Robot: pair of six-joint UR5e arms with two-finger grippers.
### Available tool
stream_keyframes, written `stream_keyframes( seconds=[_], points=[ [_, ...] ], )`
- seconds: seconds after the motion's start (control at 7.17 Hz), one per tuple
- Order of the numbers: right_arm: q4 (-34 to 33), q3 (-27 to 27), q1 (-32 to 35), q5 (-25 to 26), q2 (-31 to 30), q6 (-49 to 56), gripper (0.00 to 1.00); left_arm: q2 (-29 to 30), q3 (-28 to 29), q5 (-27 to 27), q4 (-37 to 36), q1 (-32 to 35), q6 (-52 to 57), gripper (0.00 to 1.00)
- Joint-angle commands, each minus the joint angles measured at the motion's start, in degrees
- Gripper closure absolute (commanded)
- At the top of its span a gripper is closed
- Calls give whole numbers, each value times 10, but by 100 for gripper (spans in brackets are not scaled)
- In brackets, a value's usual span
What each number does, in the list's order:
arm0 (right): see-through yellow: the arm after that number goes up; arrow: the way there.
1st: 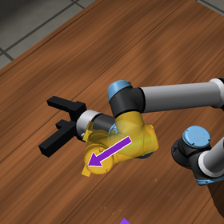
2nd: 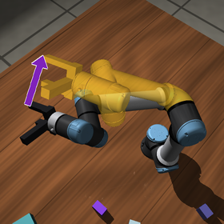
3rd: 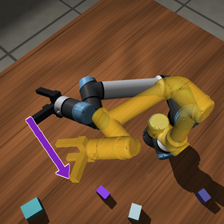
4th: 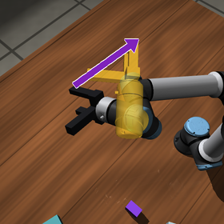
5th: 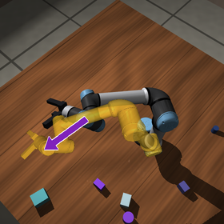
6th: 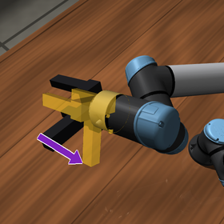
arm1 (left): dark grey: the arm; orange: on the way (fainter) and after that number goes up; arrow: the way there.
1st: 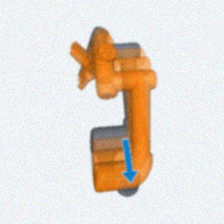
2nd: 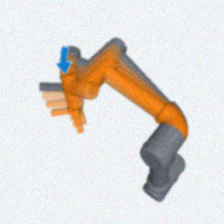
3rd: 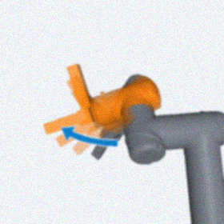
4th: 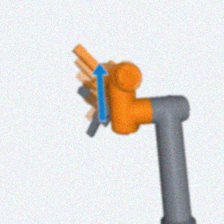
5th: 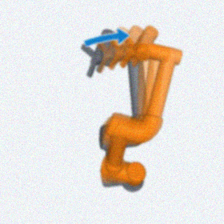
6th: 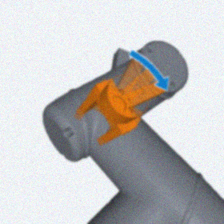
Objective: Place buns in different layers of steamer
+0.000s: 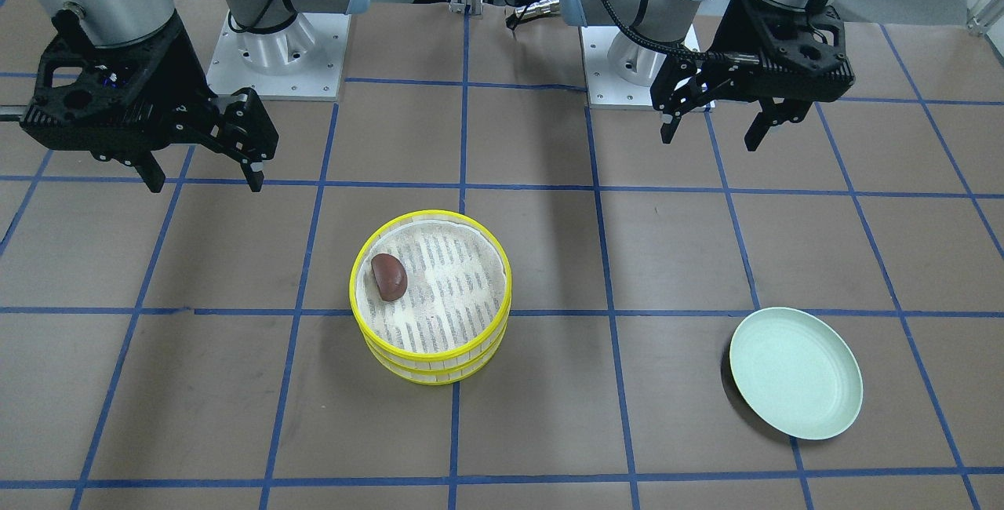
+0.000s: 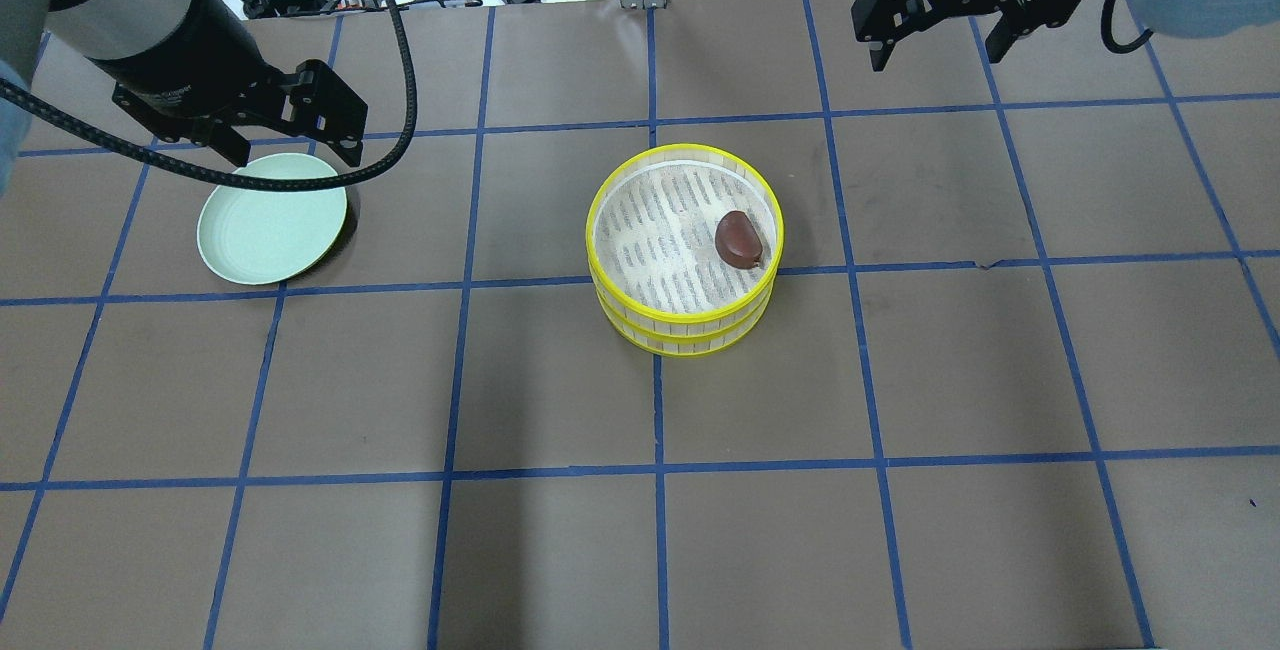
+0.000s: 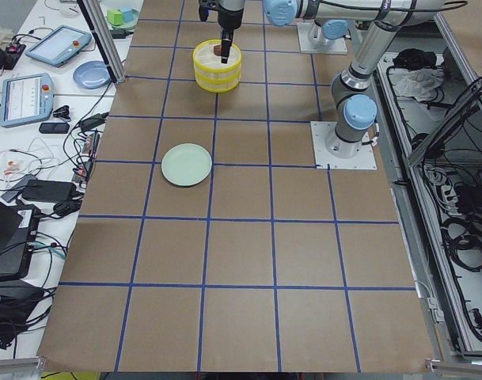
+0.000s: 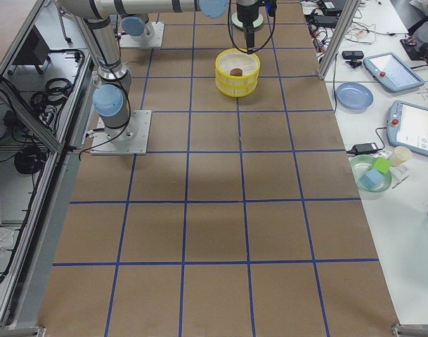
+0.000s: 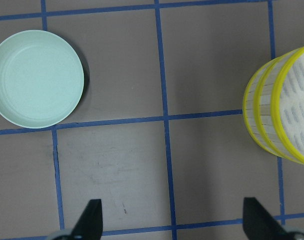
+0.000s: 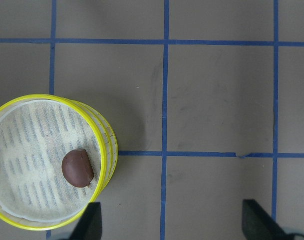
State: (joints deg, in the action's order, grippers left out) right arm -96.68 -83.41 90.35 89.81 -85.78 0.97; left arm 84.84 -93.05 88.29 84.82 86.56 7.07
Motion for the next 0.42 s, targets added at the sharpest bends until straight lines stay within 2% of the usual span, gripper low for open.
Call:
stream_keyframes(
  seconds=[0.0,0.28],
  points=[
    [1,0,0,1,0,0,0,-1,-5,1,2,0,0,0],
    [0,0,0,2,0,1,0,-4,-6,19,30,0,0,0]
  ],
)
